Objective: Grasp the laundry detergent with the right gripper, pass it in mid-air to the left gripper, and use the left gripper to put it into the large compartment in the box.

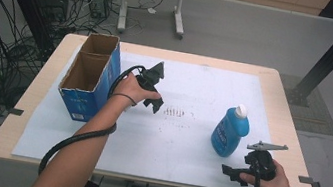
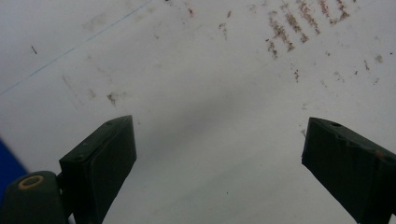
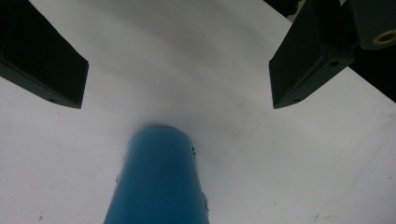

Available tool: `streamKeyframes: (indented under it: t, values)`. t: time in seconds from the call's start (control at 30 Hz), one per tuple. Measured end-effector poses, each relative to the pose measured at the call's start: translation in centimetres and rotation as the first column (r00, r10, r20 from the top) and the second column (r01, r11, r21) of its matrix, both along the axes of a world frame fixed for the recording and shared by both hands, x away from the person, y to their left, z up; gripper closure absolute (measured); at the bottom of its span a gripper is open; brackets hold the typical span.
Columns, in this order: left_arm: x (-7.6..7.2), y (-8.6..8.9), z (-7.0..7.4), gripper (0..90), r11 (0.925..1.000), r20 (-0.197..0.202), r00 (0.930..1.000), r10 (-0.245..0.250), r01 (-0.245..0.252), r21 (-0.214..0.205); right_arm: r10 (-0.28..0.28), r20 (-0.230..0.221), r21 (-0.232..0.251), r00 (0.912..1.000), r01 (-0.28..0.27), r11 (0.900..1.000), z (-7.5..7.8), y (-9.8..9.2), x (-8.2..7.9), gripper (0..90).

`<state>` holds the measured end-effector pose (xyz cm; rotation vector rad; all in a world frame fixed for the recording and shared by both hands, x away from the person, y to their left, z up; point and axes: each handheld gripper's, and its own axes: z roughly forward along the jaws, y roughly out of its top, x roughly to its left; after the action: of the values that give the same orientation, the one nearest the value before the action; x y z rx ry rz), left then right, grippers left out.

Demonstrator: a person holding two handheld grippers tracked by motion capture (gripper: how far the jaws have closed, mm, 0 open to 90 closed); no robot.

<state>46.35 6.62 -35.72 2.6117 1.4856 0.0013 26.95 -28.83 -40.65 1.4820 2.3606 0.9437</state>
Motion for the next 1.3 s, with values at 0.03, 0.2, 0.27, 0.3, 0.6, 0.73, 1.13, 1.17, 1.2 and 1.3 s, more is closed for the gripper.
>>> streamKeyframes:
  t: [0.03,0.2,0.27,0.3,0.6,0.73,1.13,1.17,1.2,1.3]
  values:
    - [0.0,0.0,0.0,10.3,1.0000,0.000,1.0000,0.000,0.000,0.000,0.000,0.000,0.000,1.0000,0.000,1.0000,0.0,0.0,0.0,4.6]
    - [0.0,0.1,0.0,10.3,1.0000,-0.001,1.0000,0.003,-0.003,0.000,0.000,0.042,0.013,0.9991,-0.001,0.9999,-0.4,0.4,0.0,4.6]
    - [-0.1,0.1,-0.1,10.3,1.0000,0.000,1.0000,0.004,-0.004,-0.002,-0.006,0.064,0.012,0.9979,0.006,0.9999,-0.5,0.5,0.0,4.6]
    - [-0.1,0.1,-0.1,10.3,1.0000,-0.001,1.0000,0.002,-0.002,-0.001,-0.008,0.073,0.015,0.9973,0.007,0.9999,-0.6,0.6,0.0,4.6]
    - [0.0,0.3,0.0,10.3,0.9999,0.000,0.9999,0.010,-0.010,-0.009,-0.013,0.133,0.033,0.9911,0.008,0.9994,-1.3,0.8,-0.1,4.5]
    - [0.0,0.2,-0.2,10.3,0.9999,-0.002,1.0000,0.008,-0.008,-0.008,-0.008,0.168,0.049,0.9858,0.000,0.9988,-1.7,1.1,-0.1,4.4]
    - [-0.1,0.2,-0.4,10.3,1.0000,-0.010,0.9999,0.006,-0.006,-0.003,-0.056,0.293,0.107,0.9545,0.026,0.9940,-2.8,1.6,-0.2,4.5]
    - [-0.1,0.2,-0.4,10.3,1.0000,-0.010,0.9999,0.007,-0.007,-0.002,-0.058,0.299,0.111,0.9524,0.026,0.9934,-2.8,1.6,-0.2,4.5]
    - [-0.1,0.2,-0.4,10.3,1.0000,-0.010,0.9999,0.007,-0.007,-0.002,-0.064,0.306,0.116,0.9499,0.030,0.9928,-2.8,1.5,-0.1,4.5]
    - [-0.1,0.2,-0.4,10.3,1.0000,-0.010,0.9999,0.007,-0.007,-0.001,-0.071,0.324,0.131,0.9434,0.030,0.9909,-2.9,1.5,-0.2,4.6]
